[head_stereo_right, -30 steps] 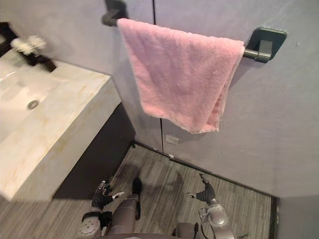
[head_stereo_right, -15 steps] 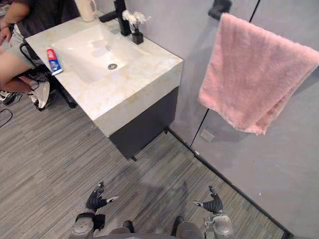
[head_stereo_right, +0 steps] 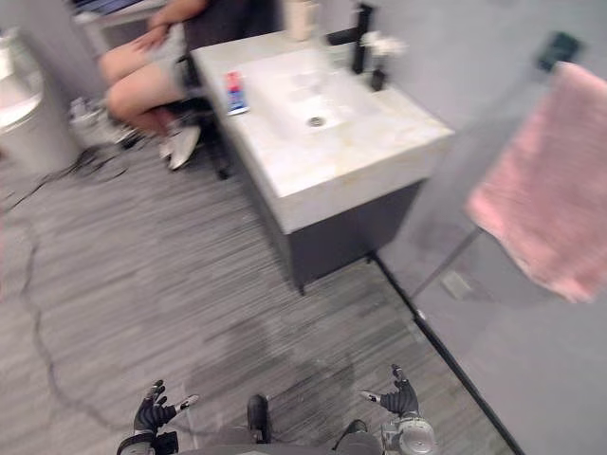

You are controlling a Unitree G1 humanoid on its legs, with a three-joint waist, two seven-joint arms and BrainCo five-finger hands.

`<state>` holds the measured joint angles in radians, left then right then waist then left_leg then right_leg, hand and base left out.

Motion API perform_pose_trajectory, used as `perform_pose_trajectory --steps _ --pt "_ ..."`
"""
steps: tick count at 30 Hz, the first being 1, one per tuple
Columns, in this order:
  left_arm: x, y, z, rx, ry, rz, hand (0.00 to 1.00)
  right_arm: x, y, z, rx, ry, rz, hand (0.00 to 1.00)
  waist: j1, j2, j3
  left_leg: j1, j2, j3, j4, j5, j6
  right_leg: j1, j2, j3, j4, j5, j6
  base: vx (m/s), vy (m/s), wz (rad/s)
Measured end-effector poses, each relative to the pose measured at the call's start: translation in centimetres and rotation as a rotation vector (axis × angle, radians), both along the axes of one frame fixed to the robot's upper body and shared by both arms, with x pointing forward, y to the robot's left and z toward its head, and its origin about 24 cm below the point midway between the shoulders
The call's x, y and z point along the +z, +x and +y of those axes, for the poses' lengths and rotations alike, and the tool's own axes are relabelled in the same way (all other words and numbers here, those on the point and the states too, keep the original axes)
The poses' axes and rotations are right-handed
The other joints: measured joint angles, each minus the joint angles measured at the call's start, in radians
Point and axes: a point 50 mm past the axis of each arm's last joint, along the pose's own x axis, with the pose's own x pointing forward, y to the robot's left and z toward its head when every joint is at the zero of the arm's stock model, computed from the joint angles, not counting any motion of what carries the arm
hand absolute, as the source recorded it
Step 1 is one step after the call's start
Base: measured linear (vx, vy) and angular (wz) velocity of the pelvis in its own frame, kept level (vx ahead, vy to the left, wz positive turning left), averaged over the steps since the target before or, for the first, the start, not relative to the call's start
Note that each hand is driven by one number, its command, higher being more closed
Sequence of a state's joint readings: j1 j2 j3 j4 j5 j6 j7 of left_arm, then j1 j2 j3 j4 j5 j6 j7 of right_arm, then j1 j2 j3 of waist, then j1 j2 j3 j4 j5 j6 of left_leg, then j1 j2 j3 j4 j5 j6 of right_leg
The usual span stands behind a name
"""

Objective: Organize washtable

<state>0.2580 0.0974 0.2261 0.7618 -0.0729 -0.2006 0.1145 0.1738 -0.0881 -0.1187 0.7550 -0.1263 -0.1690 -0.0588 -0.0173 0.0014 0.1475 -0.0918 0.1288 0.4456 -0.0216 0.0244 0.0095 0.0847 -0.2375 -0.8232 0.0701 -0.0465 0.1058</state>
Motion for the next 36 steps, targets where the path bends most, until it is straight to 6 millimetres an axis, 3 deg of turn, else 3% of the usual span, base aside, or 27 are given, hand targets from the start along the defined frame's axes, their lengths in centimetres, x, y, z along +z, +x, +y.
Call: perform_pose_trajectory --steps 2,4,6,7,8,9,10,11,13,14,16,17,18,19,20,21,23,24,25,26,28,29,30,32,34,36 --pt "-0.3 -1.0 0.3 0.033 -0.004 0.03 0.0 -0.1 0.0 -0.2 0.002 -0.008 0.008 0.0 0.002 0.005 0.006 0.0 0.007 0.029 0.003 0.089 -0.02 0.028 -0.01 -0.049 0.035 -0.006 0.013 0.11 0.167 1.3" --pt "-0.5 -2.7 1.2 0.073 0.009 0.071 0.0 0.3 1.4 0.6 0.019 0.007 -0.026 0.0 0.008 -0.025 0.011 0.001 -0.034 -0.014 0.001 0.086 -0.014 0.045 -0.037 -0.02 0.037 0.006 0.019 0.11 0.148 0.83" --pt "-0.8 -3.6 1.7 0.084 0.014 0.113 0.0 0.9 3.6 2.3 0.059 0.038 -0.08 0.0 0.036 -0.058 0.022 -0.004 -0.074 -0.031 0.002 0.069 0.006 0.053 -0.07 0.011 0.033 0.001 0.025 0.11 0.144 0.41" --pt "-0.9 -3.9 1.6 0.086 0.009 0.122 0.0 1.1 4.3 2.7 0.077 0.043 -0.097 0.0 0.041 -0.063 0.025 -0.005 -0.089 -0.035 0.008 0.057 0.013 0.05 -0.084 0.021 0.044 0.0 0.028 0.12 0.148 0.16" --pt "-1.1 -4.0 1.2 0.088 -0.004 0.133 0.0 1.5 5.0 3.1 0.093 0.046 -0.119 0.0 0.045 -0.056 0.03 -0.012 -0.101 -0.06 0.031 0.021 0.017 0.038 -0.109 0.091 0.102 -0.008 0.017 0.1 0.14 0.47" --pt "-1.2 -4.0 0.9 0.085 -0.015 0.135 0.0 1.9 5.5 3.2 0.098 0.047 -0.138 0.0 0.03 -0.043 0.037 -0.021 -0.11 -0.099 0.068 -0.015 0.032 -0.003 -0.132 0.234 0.212 -0.025 -0.04 0.09 0.118 0.68" --pt "-1.2 -3.8 0.8 0.078 -0.015 0.134 0.0 1.9 5.4 3.1 0.097 0.047 -0.142 0.0 0.027 -0.033 0.043 -0.022 -0.107 -0.124 0.078 -0.025 0.036 -0.023 -0.126 0.338 0.261 -0.052 -0.066 0.09 0.057 1.05" --pt "-1.1 -3.2 1.1 0.064 -0.004 0.122 0.0 1.9 5.1 3.0 0.095 0.047 -0.144 0.0 0.019 -0.021 0.053 -0.024 -0.109 -0.167 0.091 -0.042 0.04 -0.061 -0.07 0.565 0.328 -0.127 -0.057 0.09 0.009 0.87" --pt "-0.8 -2.6 1.6 0.054 0.014 0.109 0.0 1.9 4.9 3.1 0.098 0.051 -0.141 0.0 0.02 -0.035 0.061 -0.015 -0.121 -0.209 0.093 -0.05 0.041 -0.126 -0.004 0.707 0.404 -0.222 -0.055 0.12 -0.053 0.82" --pt "-0.7 -2.2 1.7 0.052 0.018 0.101 0.0 2.0 5.1 3.4 0.108 0.056 -0.146 0.0 0.016 -0.05 0.066 -0.006 -0.124 -0.227 0.09 -0.053 0.038 -0.172 0.015 0.711 0.421 -0.254 -0.057 0.12 -0.06 0.6" --pt "-0.6 -1.5 1.7 0.044 0.017 0.086 0.0 2.1 5.5 4.1 0.136 0.065 -0.155 0.0 0.002 -0.067 0.078 0.016 -0.124 -0.242 0.093 -0.065 0.019 -0.244 0.04 0.683 0.386 -0.259 -0.062 0.13 -0.082 0.39" --pt "-0.6 -1.1 1.6 0.037 0.016 0.077 0.0 2.2 5.8 4.4 0.151 0.069 -0.161 0.0 -0.01 -0.093 0.081 0.03 -0.127 -0.261 0.108 -0.078 0.003 -0.256 0.058 0.692 0.342 -0.217 -0.04 0.25 -0.133 0.64" --pt "-0.5 -0.3 1.0 0.009 0.007 0.061 0.0 1.9 5.3 4.4 0.139 0.077 -0.148 0.0 -0.031 -0.092 0.08 0.035 -0.128 -0.267 0.146 -0.095 -0.036 -0.213 0.063 0.653 0.307 -0.203 -0.021 0.3 -0.137 0.46" --pt "-0.5 0.0 0.7 -0.012 0.006 0.054 0.0 1.8 4.9 4.2 0.135 0.076 -0.137 0.0 -0.027 -0.087 0.082 0.048 -0.124 -0.268 0.16 -0.109 -0.046 -0.207 0.063 0.638 0.31 -0.196 -0.005 0.35 -0.098 0.07" --pt "-0.3 0.6 0.5 -0.026 0.003 0.035 0.0 1.9 5.0 3.8 0.139 0.064 -0.144 0.0 -0.029 -0.074 0.089 0.067 -0.101 -0.28 0.157 -0.15 -0.026 -0.229 0.065 0.62 0.399 -0.19 0.007 0.25 -0.13 -0.38" --pt "-0.3 1.7 -0.1 -0.035 -0.01 0.014 0.0 2.2 5.3 3.6 0.144 0.058 -0.157 0.0 -0.034 -0.039 0.114 0.08 -0.068 -0.281 0.168 -0.175 -0.023 -0.321 0.077 0.611 0.517 -0.224 -0.004 0.23 -0.137 -0.35" --pt "0.3 3.4 0.0 -0.076 0.013 -0.025 0.0 1.8 4.2 3.7 0.149 0.063 -0.131 0.0 -0.041 -0.035 0.114 0.101 -0.039 -0.292 0.176 -0.203 -0.067 -0.344 0.131 0.663 0.351 -0.219 -0.061 0.24 -0.141 0.15" --pt "0.6 3.9 0.0 -0.122 0.03 -0.034 0.0 1.2 2.8 3.9 0.139 0.073 -0.097 0.0 -0.071 -0.061 0.099 0.114 -0.046 -0.316 0.201 -0.234 -0.082 -0.342 0.119 0.675 0.356 -0.132 -0.065 0.35 -0.177 0.59" --pt "0.6 4.0 -0.3 -0.13 0.027 -0.039 0.0 1.1 2.4 3.8 0.124 0.084 -0.09 0.0 -0.081 -0.063 0.094 0.126 -0.036 -0.326 0.213 -0.244 -0.092 -0.331 0.122 0.671 0.378 -0.135 -0.083 0.53 -0.265 0.49" --pt "0.4 3.8 -1.3 -0.145 0.0 -0.042 0.0 1.3 2.3 3.7 0.115 0.081 -0.103 0.0 -0.08 -0.034 0.071 0.125 -0.001 -0.324 0.277 -0.262 -0.122 -0.303 0.153 0.654 0.381 -0.178 -0.097 0.49 -0.232 0.11" --pt "0.5 4.1 -2.0 -0.145 -0.017 -0.066 0.0 1.6 2.4 3.8 0.121 0.077 -0.121 0.0 -0.081 -0.023 0.074 0.062 0.049 -0.323 0.48 -0.272 -0.139 -0.254 0.177 0.643 0.374 -0.198 -0.111 0.47 -0.226 -0.07" --pt "0.7 4.1 -2.6 -0.138 -0.032 -0.083 0.0 1.9 2.5 4.0 0.131 0.073 -0.137 0.0 -0.077 -0.001 0.076 -0.001 0.102 -0.307 0.71 -0.239 -0.157 -0.184 0.215 0.648 0.337 -0.209 -0.132 0.55 -0.203 -0.4" --pt "0.7 3.7 -2.8 -0.127 -0.04 -0.089 0.0 2.1 2.7 4.4 0.152 0.076 -0.145 0.0 -0.064 0.008 0.075 -0.049 0.156 -0.286 0.886 -0.239 -0.154 -0.113 0.243 0.674 0.301 -0.225 -0.157 0.55 -0.153 -0.54" --pt "0.7 3.4 -3.0 -0.121 -0.045 -0.086 0.0 2.1 2.8 5.3 0.168 0.093 -0.15 0.0 -0.042 0.003 0.074 -0.095 0.18 -0.232 1.0 -0.272 -0.12 -0.025 0.251 0.738 0.252 -0.241 -0.182 0.44 -0.02 -0.83" --pt "0.6 3.3 -3.0 -0.118 -0.045 -0.085 0.0 2.1 3.0 5.6 0.163 0.097 -0.155 0.0 -0.021 -0.006 0.07 -0.158 0.175 -0.174 0.966 -0.299 -0.094 0.035 0.232 0.802 0.196 -0.242 -0.182 0.43 0.061 -0.99" --pt "0.5 2.9 -2.9 -0.107 -0.045 -0.072 0.0 2.0 3.4 5.9 0.17 0.098 -0.151 0.0 -0.008 -0.019 0.074 -0.202 0.137 -0.147 0.808 -0.299 -0.092 0.078 0.188 0.852 0.17 -0.244 -0.179 0.38 0.17 -0.9"
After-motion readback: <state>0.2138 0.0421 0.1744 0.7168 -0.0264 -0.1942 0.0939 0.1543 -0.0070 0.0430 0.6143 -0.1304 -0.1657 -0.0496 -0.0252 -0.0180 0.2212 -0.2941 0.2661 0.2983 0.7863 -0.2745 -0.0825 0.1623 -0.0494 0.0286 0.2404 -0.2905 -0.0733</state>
